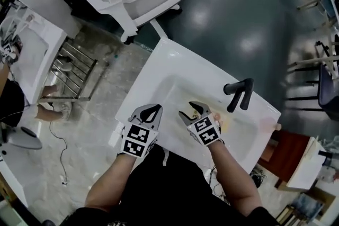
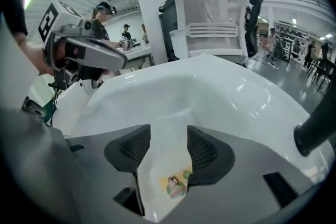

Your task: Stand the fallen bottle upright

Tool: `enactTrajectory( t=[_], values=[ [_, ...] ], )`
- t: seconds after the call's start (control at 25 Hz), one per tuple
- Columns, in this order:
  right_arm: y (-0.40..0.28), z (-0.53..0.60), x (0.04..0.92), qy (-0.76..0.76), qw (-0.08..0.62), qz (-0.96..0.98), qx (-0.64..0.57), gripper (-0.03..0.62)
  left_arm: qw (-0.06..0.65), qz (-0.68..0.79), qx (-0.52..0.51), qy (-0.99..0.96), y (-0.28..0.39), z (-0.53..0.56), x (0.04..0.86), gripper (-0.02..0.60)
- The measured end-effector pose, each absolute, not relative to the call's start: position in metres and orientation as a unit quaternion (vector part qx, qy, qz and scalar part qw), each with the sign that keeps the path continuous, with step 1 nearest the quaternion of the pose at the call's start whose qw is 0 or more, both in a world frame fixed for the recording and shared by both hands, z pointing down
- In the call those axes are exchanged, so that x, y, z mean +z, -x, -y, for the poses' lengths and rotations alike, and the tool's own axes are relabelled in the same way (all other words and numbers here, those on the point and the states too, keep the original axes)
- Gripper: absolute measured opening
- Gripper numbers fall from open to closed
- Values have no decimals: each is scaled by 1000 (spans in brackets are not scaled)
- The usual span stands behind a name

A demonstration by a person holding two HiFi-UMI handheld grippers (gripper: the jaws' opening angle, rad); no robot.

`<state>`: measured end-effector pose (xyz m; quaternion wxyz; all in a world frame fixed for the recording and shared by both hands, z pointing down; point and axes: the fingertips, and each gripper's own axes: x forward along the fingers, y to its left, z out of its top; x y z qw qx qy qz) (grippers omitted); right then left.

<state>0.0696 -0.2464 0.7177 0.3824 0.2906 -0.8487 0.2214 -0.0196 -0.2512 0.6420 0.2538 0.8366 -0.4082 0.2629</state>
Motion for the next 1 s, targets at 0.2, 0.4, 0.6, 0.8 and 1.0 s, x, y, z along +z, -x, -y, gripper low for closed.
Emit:
enactTrajectory(
  t=[0.2, 0.4, 0.6, 0.8, 1.0],
  values=[
    [-42, 246, 740, -239, 443, 843, 192, 225, 271, 438, 245, -821, 48, 250, 638, 23],
    [-25, 249, 766, -193, 505, 827, 155, 199, 290, 464, 235, -803, 75, 247, 641, 21],
    [-19, 252, 785, -158, 563, 805, 99, 127, 302, 482, 229, -790, 92, 244, 645, 21],
    [-18, 252, 792, -139, 596, 787, 78, 109, 305, 492, 228, -783, 106, 245, 647, 21],
    [-15, 248, 795, -125, 623, 769, 73, 146, 312, 493, 228, -779, 109, 240, 649, 21]
  ],
)
